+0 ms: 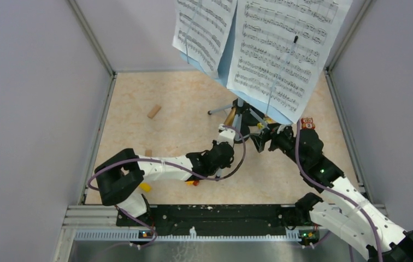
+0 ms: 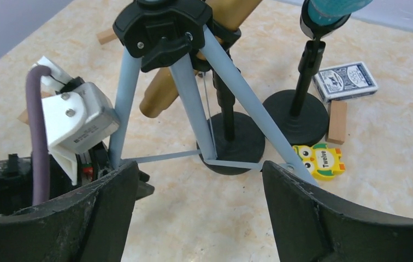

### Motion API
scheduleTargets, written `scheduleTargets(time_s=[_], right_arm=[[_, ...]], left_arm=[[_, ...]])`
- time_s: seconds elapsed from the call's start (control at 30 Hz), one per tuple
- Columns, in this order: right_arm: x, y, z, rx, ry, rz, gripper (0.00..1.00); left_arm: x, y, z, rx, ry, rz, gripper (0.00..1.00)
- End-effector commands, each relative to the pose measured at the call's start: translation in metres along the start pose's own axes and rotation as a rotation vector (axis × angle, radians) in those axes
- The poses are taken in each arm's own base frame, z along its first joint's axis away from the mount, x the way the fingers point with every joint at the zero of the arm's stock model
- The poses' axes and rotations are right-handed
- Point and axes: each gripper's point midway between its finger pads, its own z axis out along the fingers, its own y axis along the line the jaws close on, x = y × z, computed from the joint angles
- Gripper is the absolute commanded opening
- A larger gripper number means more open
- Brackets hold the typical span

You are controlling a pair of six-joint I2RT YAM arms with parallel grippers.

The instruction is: Pack up the instrument practice props

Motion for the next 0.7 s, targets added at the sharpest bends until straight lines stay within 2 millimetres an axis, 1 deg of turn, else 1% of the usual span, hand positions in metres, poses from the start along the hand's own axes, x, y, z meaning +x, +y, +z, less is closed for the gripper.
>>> scheduleTargets(time_s=[0.0, 0.07, 0.13, 0.33, 0.37, 0.5, 0.57, 0.67], right_arm=[[0.005, -0.003, 0.000, 0.010, -0.005, -0.034, 0.81], [0.011, -0.003, 0.002, 0.006, 0.001, -0.033, 0.81], [0.017, -0.003, 0.004, 0.005, 0.007, -0.031, 0.81], [0.031, -0.008, 0.016, 0.028, 0.042, -0.020, 0.80], [0.028, -0.009, 0.019, 0.036, 0.025, -0.014, 0.80], [0.037, -0.007, 0.033, 0.025, 0.023, 0.001, 0.79], [0.043, -0.011, 0.041, 0.044, 0.032, 0.003, 0.77], [0.051, -0.021, 0.053, 0.097, 0.033, 0.005, 0.73]], left_arm=[[0.029, 0.026, -0.006, -0.091, 0.082, -0.076, 0.00], [0.033, 0.031, -0.013, -0.104, 0.079, -0.090, 0.00], [0.044, 0.037, -0.022, -0.119, 0.103, -0.079, 0.00], [0.064, 0.041, -0.042, -0.166, 0.137, -0.074, 0.00], [0.066, 0.041, -0.044, -0.165, 0.141, -0.081, 0.00], [0.075, 0.037, -0.047, -0.162, 0.154, -0.101, 0.00], [0.078, 0.034, -0.047, -0.160, 0.158, -0.096, 0.00], [0.076, 0.030, -0.045, -0.163, 0.160, -0.075, 0.00]])
